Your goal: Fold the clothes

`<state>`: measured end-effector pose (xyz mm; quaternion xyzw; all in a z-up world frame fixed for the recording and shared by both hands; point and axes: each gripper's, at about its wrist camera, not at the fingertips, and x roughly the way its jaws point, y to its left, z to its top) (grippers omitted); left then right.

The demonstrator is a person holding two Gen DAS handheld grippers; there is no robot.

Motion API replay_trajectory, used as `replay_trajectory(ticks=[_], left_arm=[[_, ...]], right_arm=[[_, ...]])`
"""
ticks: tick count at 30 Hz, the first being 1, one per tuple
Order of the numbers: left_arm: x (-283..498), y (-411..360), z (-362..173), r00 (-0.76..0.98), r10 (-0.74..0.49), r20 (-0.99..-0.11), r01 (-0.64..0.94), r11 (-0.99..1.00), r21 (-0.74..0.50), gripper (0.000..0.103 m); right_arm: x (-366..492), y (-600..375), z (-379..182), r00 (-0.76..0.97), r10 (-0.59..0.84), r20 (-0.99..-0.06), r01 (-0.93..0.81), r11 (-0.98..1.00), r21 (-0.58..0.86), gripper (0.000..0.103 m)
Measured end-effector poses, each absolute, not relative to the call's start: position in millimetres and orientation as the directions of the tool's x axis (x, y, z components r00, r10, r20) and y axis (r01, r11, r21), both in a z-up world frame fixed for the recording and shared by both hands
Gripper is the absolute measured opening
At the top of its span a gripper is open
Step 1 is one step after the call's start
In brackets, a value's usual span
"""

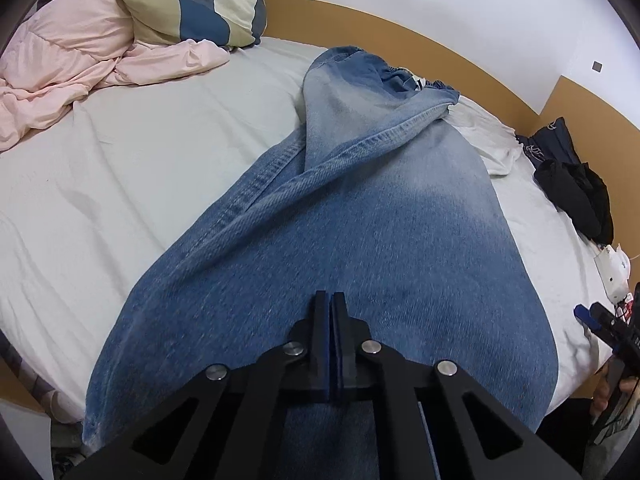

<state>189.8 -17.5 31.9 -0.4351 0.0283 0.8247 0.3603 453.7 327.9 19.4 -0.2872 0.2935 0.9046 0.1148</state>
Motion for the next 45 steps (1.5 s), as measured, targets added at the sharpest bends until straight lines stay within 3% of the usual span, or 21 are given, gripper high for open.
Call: replay_trajectory(ticks=[4, 9, 14, 18, 20, 28, 33, 37, 45], left_arm=[[195.1, -31.1, 36.2, -0.351, 0.563, -0.748, -0.62, -0.739, -0.265, 0.004], [205.8, -40.6, 38.5, -0.417, 0.474, -0.776, -0.619, -0.773, -0.139, 0.005], [203.8, -54.4, 42.3, -0.418, 0.432, -0.799, -0.564, -0.813, -0.144, 0.004], [213.2, -45.7, 60.3, -0.501, 0.309, -0.809, -0.548, -0.836, 0.019, 0.006], [216.0, -41.1, 75.4, -0.536, 0.316, -0.783, -0.554, -0.831, 0.044, 0.013], [205.5, 14.9, 107.7, -0.548, 0.405, -0.732, -0.608, -0.794, 0.016, 0.022], [202.4, 70.1, 94.9, -0.503, 0.459, -0.732, -0.686, -0.727, 0.015, 0.028], [190.9, 103.8, 67.3, -0.487, 0.417, -0.768, -0.702, -0.71, 0.06, 0.029], [148.4, 91.4, 38.5, -0.395, 0.447, -0.802, -0.612, -0.78, -0.134, 0.029]], right_arm=[[452.0, 327.2, 20.0, -0.811, 0.035, -0.584, -0.369, -0.805, 0.464, 0.087], [457.3, 329.9, 20.8, -0.816, 0.039, -0.577, -0.369, -0.803, 0.467, 0.087], [463.8, 331.3, 23.7, -0.827, 0.038, -0.561, -0.364, -0.797, 0.482, 0.087], [466.5, 331.7, 26.9, -0.836, 0.033, -0.547, -0.354, -0.795, 0.493, 0.087], [466.8, 331.5, 27.5, -0.839, 0.03, -0.544, -0.351, -0.793, 0.497, 0.087], [460.4, 326.1, 28.3, -0.833, 0.03, -0.552, -0.347, -0.805, 0.48, 0.088], [460.0, 328.5, 26.2, -0.828, 0.035, -0.56, -0.359, -0.799, 0.482, 0.09], [461.8, 333.7, 23.4, -0.82, 0.046, -0.571, -0.382, -0.787, 0.484, 0.091], [467.1, 339.1, 20.0, -0.801, 0.073, -0.594, -0.413, -0.786, 0.46, 0.091]])
